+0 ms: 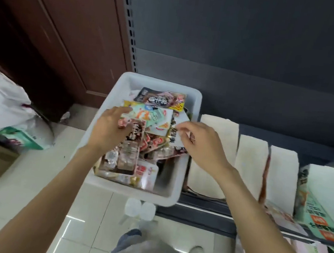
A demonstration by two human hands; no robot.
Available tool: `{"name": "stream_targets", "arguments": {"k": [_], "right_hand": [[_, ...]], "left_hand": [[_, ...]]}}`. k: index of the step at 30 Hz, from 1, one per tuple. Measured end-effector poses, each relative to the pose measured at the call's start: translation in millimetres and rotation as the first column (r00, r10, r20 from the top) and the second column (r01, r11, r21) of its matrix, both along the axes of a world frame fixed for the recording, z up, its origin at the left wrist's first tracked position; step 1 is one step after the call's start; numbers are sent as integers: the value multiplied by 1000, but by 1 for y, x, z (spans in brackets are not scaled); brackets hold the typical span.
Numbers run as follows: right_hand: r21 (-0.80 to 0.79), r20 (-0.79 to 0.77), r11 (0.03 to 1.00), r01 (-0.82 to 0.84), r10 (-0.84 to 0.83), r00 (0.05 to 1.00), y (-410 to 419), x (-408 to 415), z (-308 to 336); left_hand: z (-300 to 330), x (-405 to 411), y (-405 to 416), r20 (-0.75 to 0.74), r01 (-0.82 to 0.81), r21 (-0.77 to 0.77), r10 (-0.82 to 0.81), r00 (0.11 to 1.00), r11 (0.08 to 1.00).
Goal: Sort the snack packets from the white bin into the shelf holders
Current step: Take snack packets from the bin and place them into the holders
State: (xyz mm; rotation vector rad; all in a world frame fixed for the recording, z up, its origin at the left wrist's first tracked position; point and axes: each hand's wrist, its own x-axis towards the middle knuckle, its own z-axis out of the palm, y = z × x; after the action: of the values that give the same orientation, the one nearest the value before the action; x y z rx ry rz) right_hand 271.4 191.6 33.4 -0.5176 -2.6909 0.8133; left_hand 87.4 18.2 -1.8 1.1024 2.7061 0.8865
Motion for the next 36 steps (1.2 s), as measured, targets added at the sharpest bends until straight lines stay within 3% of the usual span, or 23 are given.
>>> {"name": "stream_targets", "arguments": {"k": [3, 6, 9, 11, 14, 17, 20, 23, 27, 29, 32, 36], "right_hand": [[129, 128, 991, 46, -63, 990, 4, -59, -12], [218, 276, 958, 188, -245, 929, 17, -99, -19], [188, 401, 909, 373, -418, 815, 28, -121, -20], [155, 405, 871, 467, -487, 774, 34, -129, -23], [13, 331, 820, 573, -544, 771, 35, -132, -24], [-184, 101, 769, 612, -604, 790, 25, -128, -14], [-58, -58, 835, 547, -550, 833, 16, -117, 7], [30, -173, 887, 461, -449, 877, 3, -95, 34], [-123, -167, 935, 334, -351, 921, -23, -49, 64], [-144, -180, 935, 323, -346, 921, -29, -20, 71], [-201, -246, 901, 384, -426, 871, -32, 32, 71], [-72, -223, 832, 550, -550, 804, -35, 103, 57]], "left_hand": [[-10, -27, 4, -27, 132, -116, -136, 990, 984], [-17, -37, 7, 4, 241, -209, -245, 969, 948], [-23, -43, 7, 1, 266, -214, -272, 962, 940], [-27, -44, 6, -3, 274, -190, -280, 960, 943], [-31, -46, 7, -3, 283, -148, -287, 958, 948], [-26, -49, 5, -2, 225, 39, -225, 974, 974], [-7, -57, 5, 18, 146, 276, -157, 987, 950], [25, -65, 12, 34, 178, 398, -208, 977, 900], [63, -56, 28, 110, 426, 281, -470, 876, 860], [68, -37, 38, 63, 529, 244, -558, 828, 813], [63, 8, 55, 43, 603, 329, -649, 759, 727], [35, 84, 77, 163, 677, 384, -768, 620, 628]]}}
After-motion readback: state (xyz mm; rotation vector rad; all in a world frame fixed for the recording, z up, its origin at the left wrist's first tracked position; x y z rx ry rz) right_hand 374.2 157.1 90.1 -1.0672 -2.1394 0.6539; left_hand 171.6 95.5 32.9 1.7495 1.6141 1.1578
